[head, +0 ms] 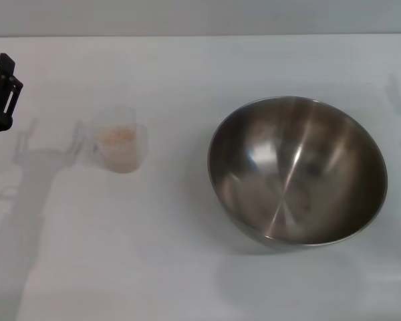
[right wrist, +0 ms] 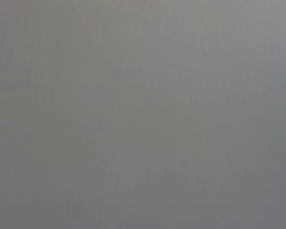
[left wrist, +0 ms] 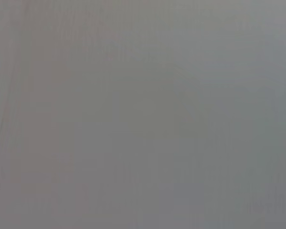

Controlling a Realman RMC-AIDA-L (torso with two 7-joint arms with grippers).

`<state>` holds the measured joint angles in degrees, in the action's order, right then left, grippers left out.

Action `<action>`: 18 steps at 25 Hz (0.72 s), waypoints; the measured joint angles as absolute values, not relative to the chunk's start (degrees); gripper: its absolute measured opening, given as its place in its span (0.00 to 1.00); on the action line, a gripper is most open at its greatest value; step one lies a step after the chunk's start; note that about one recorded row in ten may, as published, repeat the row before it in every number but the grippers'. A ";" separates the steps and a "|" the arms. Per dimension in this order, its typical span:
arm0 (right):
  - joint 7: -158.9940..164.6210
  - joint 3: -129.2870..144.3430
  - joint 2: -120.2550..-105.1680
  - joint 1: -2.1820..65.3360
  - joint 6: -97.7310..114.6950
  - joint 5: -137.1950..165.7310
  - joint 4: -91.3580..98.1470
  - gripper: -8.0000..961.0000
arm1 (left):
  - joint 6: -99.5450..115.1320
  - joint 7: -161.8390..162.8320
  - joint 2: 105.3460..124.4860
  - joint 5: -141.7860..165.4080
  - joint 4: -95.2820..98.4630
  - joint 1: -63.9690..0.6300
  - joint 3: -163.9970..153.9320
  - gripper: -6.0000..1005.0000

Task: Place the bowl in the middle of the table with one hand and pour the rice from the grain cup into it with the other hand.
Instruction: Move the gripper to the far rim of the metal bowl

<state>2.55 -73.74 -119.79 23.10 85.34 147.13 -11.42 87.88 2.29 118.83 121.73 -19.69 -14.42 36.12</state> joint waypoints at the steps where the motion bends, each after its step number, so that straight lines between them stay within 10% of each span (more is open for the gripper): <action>1: 2.55 -73.74 -119.80 23.11 85.34 147.13 -11.42 0.85 | 87.87 2.29 118.83 121.73 -19.69 -14.42 36.12 0.83; 18: 2.55 -73.74 -119.80 23.33 85.32 147.06 -11.42 0.83 | 87.71 2.29 118.82 121.73 -19.61 -14.59 36.12 0.83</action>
<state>2.55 -73.74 -119.80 23.33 85.32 147.06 -11.42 87.71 2.29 118.82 121.73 -19.61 -14.59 36.12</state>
